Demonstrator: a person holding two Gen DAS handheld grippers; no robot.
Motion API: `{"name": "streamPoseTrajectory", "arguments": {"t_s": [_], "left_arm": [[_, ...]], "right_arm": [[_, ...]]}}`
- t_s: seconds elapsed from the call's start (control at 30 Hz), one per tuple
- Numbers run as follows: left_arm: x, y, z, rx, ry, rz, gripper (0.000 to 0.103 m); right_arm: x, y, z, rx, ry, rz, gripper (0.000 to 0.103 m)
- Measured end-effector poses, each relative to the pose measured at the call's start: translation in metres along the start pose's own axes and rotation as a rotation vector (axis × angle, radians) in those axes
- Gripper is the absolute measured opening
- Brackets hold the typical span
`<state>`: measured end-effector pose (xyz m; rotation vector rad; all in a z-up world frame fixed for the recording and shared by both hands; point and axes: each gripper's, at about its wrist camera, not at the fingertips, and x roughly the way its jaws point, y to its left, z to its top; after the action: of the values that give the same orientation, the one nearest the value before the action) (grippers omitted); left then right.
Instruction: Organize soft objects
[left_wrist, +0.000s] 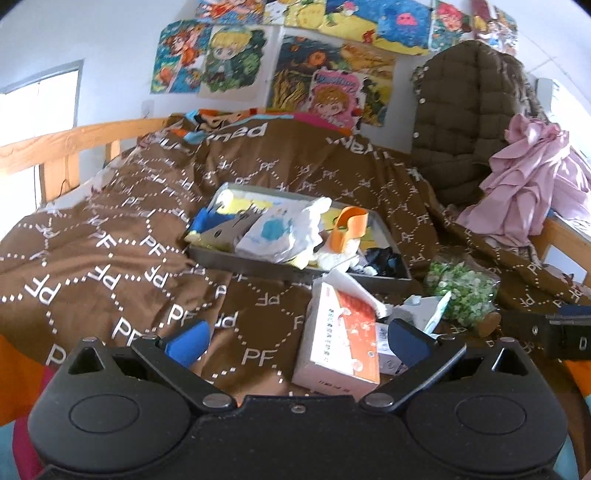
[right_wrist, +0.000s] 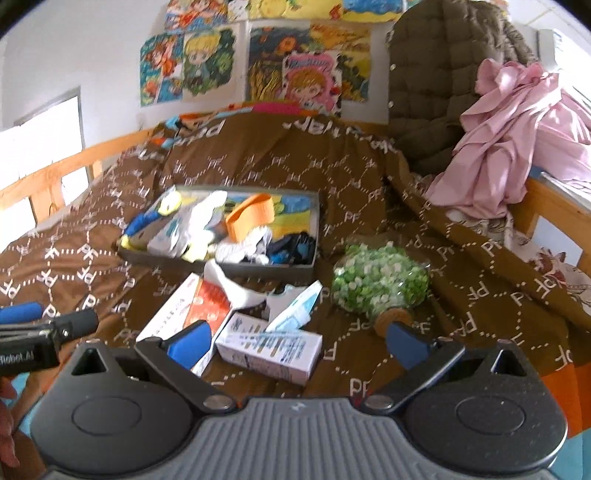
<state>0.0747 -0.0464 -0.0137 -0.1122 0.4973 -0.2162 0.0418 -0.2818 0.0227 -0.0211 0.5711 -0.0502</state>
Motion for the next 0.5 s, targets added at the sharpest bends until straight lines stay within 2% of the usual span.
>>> {"name": "streamPoseTrajectory", "arguments": {"t_s": [0.5], "left_arm": [[0.016, 0.005, -0.001, -0.017, 0.035, 0.057, 0.102]], "right_arm": [[0.011, 0.013, -0.001, -0.054, 0.054, 0.056, 0.103]]}}
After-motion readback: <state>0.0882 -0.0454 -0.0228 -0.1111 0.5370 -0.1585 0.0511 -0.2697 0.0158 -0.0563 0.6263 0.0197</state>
